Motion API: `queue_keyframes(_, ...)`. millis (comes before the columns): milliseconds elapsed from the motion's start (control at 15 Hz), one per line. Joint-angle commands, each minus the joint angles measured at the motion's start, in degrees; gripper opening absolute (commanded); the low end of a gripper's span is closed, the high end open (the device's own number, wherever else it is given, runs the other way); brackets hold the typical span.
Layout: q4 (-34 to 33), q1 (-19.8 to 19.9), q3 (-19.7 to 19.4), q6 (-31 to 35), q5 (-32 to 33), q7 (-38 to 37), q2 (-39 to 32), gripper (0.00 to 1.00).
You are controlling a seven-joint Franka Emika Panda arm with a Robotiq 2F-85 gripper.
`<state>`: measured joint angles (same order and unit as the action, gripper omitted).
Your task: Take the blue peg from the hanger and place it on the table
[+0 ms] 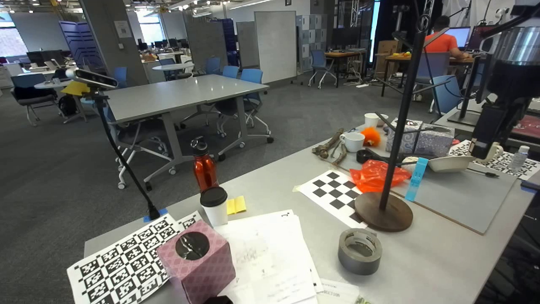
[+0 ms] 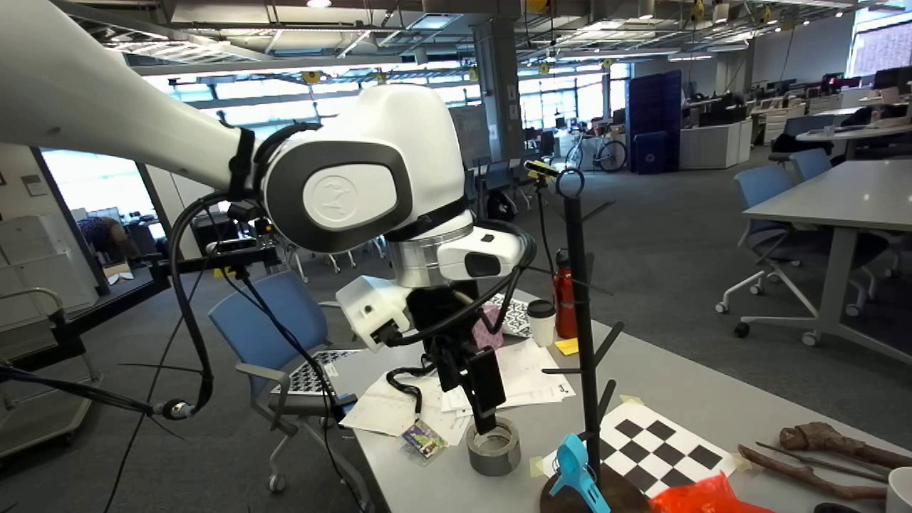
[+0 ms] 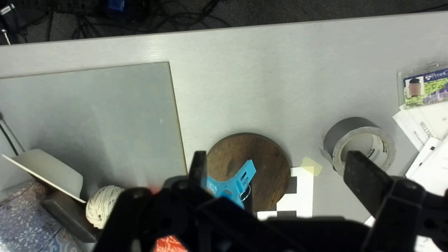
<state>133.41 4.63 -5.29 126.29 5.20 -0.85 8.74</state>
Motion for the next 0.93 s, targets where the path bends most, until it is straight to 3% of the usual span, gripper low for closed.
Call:
queue_keyframes(0, -3.0, 0.1, -0.2, -1.2, -0.2, 4.1, -3.1, 1.00)
queue_keyframes(400, -8.0, 0.7, -1.4, -1.6, -1.6, 11.2, -8.1, 1.00)
queue_keyframes(600, -10.6, 1.0, -1.7, -1.9, -2.0, 11.5, -10.4, 1.00)
queue_keyframes(667, -7.2, 0.7, -1.3, -0.2, -0.5, 9.5, -7.9, 1.00)
queue_keyframes(867, -8.8, 0.9, -1.4, -0.3, -0.6, 9.5, -9.5, 1.00)
